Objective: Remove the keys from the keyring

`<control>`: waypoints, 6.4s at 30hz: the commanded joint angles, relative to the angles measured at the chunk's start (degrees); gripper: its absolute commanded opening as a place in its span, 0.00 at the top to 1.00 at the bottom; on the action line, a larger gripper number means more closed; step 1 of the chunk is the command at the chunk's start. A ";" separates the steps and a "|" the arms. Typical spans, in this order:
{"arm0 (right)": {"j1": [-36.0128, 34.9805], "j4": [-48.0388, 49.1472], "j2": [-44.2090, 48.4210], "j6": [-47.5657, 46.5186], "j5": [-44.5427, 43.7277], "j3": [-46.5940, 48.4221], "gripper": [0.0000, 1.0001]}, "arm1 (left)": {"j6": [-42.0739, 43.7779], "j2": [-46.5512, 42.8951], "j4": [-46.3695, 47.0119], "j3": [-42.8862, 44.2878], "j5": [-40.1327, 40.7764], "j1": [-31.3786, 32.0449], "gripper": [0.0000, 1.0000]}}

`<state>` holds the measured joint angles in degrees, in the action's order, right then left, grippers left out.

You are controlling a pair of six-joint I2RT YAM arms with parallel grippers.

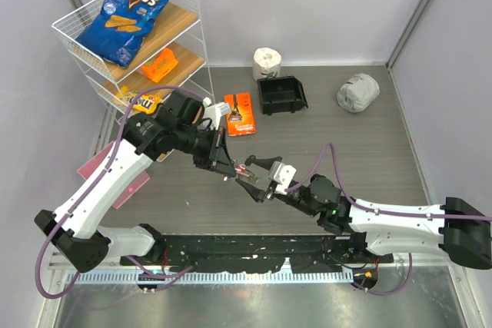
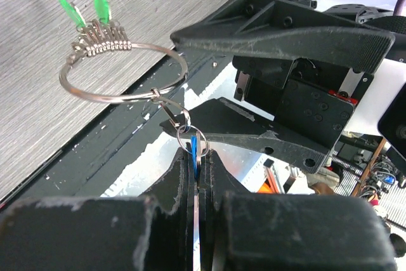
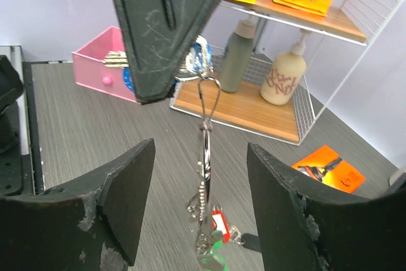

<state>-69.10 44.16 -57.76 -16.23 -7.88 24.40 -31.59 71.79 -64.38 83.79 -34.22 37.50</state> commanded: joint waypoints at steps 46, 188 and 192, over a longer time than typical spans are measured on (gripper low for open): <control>2.30 4.00 -5.52 -3.02 10.52 6.97 0.56 | -1.01 -3.67 3.82 -2.93 -4.81 0.56 1.00; 14.87 9.89 3.26 9.10 7.00 -2.61 0.95 | 0.65 4.50 7.79 4.63 -11.66 -4.18 1.00; 15.22 10.24 3.00 9.99 11.21 -2.69 0.74 | 1.62 4.94 7.34 4.89 -12.10 -4.18 1.00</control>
<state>-54.17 53.21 -55.48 -8.86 -1.52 21.54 -33.69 76.40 -53.71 86.24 -43.24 33.56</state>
